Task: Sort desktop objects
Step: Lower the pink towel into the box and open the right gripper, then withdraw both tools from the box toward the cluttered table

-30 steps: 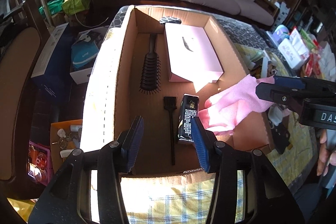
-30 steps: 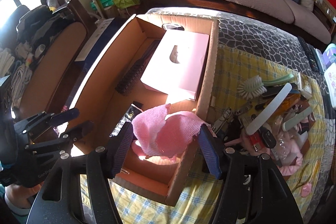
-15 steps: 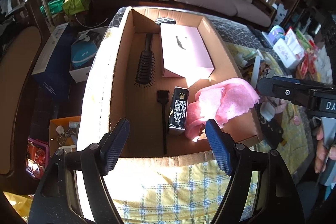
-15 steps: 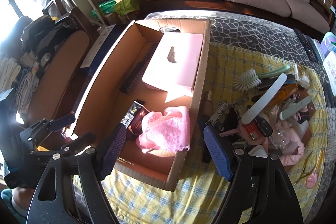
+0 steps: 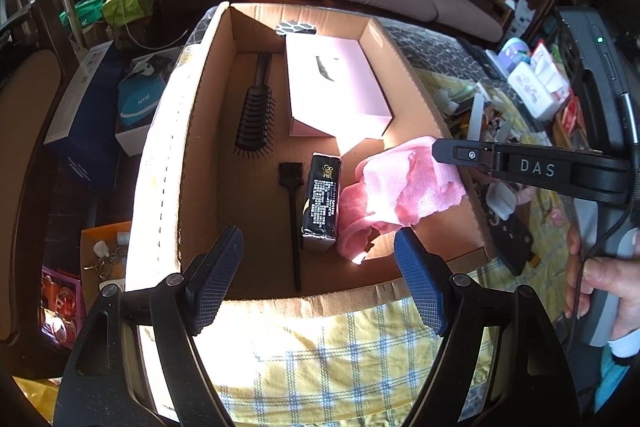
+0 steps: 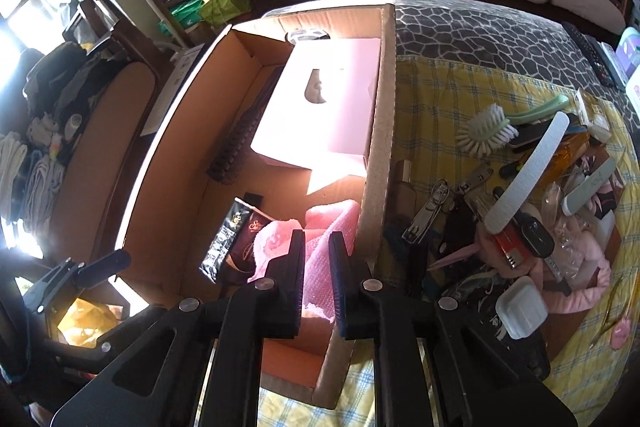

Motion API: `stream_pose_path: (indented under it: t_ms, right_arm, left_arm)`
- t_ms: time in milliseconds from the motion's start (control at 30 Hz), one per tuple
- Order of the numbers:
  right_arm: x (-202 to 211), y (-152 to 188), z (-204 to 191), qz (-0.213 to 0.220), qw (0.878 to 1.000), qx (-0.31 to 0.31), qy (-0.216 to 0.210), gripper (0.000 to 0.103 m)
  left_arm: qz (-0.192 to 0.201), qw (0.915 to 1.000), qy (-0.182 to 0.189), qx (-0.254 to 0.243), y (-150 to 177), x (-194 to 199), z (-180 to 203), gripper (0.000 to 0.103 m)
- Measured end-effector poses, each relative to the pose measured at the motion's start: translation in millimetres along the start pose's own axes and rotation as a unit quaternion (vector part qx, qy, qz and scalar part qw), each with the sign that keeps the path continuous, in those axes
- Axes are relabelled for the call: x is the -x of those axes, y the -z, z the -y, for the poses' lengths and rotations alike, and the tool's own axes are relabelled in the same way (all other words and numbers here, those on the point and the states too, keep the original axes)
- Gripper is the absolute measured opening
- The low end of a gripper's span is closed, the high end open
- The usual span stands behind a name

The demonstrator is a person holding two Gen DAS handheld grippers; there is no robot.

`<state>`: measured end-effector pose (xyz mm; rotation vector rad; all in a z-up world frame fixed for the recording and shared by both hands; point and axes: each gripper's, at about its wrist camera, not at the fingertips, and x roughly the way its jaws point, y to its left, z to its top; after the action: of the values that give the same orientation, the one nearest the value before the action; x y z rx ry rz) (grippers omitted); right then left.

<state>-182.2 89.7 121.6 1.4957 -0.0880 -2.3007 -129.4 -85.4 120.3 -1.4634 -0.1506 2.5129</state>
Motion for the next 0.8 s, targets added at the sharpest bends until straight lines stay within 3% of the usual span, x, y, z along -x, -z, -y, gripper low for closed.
stream_pose_path:
  t_ms: [267,367,533,667,733,800]
  right_arm:
    - [-30,16,-13,-0.054,0.998,0.016,-0.002,0.013]
    - [-26,21,-15,-0.060,0.998,0.024,-0.001,0.025]
    - [7,22,-16,-0.024,0.999,0.033,-0.007,0.035]
    - [30,25,-11,0.004,0.999,0.034,0.000,0.064]
    - [36,27,-8,0.011,0.999,0.034,0.008,0.070]
    - [40,31,-3,0.016,0.999,0.029,0.016,0.075]
  left_arm:
    - [-0.009,0.9999,0.005,0.006,9,-6,0,0.076]
    - [-0.009,0.9999,0.003,0.006,13,-4,3,0.077]
    - [-0.001,1.0000,-0.008,0.001,17,3,9,0.083]
    - [0.007,0.9999,-0.012,-0.003,22,12,13,0.084]
    - [0.009,0.9999,-0.014,-0.002,24,14,14,0.101]
    - [0.013,0.9998,-0.014,0.000,26,17,14,0.103]
